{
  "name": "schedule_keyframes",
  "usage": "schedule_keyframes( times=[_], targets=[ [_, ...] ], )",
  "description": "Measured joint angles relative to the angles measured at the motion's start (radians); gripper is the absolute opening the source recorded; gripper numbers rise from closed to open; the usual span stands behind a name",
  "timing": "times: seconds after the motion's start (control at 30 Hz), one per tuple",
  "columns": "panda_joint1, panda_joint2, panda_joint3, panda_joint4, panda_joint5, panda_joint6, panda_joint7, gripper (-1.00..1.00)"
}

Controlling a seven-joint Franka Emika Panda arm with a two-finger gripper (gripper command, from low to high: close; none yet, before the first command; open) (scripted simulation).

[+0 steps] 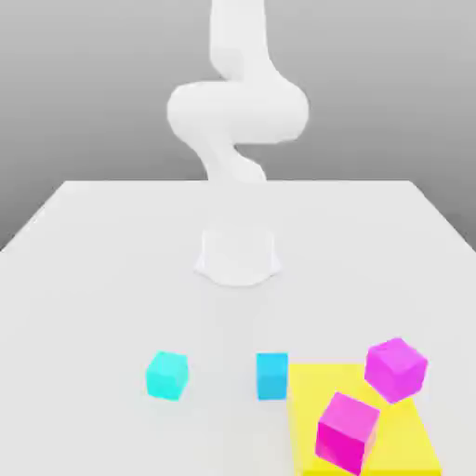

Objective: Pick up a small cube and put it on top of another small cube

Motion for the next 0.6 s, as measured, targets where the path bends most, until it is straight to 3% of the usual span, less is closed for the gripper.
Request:
schedule_keyframes(
  times=[0.33, 0.6],
  targets=[
    [-0.069, 0.367, -0.070, -0.250, -0.034, 0.257, 0.000, 0.00],
    [-0.127, 0.673, -0.130, -0.454, -0.005, 0.470, -0.042, 0.00]
  ],
)
